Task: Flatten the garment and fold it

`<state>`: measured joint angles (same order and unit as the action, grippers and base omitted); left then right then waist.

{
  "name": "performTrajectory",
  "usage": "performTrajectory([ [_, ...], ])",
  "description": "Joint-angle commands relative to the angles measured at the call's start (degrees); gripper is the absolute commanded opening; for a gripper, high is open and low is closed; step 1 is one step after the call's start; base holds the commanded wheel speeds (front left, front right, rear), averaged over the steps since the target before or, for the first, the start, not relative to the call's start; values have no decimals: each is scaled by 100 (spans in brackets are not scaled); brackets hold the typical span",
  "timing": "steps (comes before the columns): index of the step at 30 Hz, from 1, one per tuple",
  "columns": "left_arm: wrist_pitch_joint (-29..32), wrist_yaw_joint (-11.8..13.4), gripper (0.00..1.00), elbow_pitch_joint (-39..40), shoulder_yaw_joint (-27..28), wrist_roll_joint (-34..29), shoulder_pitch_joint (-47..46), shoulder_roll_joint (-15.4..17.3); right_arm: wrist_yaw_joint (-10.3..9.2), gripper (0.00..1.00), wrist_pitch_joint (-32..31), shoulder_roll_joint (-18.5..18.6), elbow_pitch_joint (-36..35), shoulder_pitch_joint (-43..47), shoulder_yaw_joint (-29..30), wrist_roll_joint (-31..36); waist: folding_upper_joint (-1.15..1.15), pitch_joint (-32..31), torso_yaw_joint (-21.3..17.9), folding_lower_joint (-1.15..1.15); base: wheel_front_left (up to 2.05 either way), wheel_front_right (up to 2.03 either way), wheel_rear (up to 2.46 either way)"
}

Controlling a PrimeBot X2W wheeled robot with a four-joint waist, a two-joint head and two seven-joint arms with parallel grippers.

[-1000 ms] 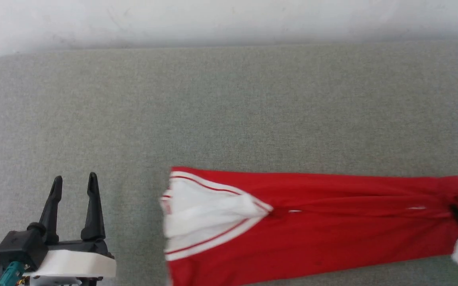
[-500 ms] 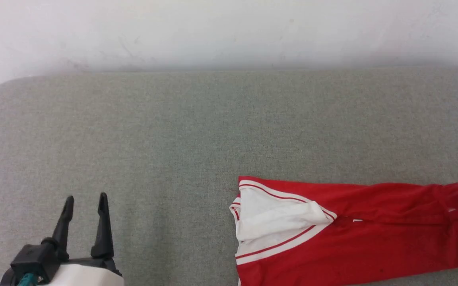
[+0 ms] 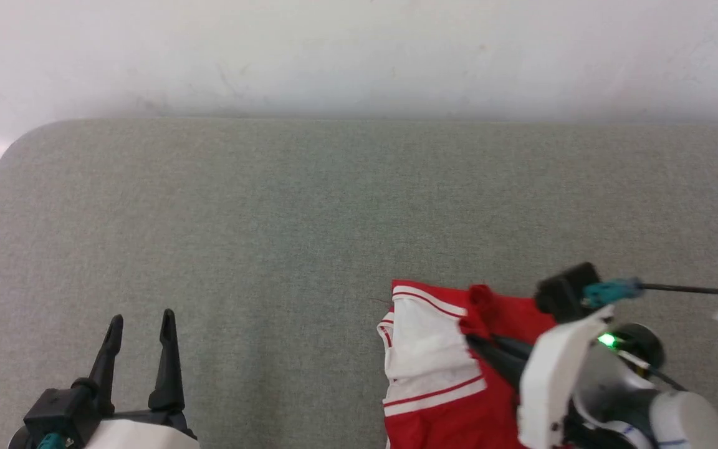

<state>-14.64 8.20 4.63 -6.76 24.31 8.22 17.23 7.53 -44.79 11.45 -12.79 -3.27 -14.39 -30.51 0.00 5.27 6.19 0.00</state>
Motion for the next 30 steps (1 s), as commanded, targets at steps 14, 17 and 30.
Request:
performTrajectory([
  [14,0,-109,100,-269,-262,124,-417,-249,-4,3,213,-559,2019,-1161,-929,845,0,358,497,0,0,0,0],
  [17,-5,-144,100,-384,-299,134,-495,-291,-4,100,326,-648,2366,-1248,-942,913,0,373,533,0,0,0,0],
  [30,-22,-130,100,-346,-174,87,-453,-192,-4,100,1196,-225,792,-1017,486,824,0,427,47,0,0,0,0],
])
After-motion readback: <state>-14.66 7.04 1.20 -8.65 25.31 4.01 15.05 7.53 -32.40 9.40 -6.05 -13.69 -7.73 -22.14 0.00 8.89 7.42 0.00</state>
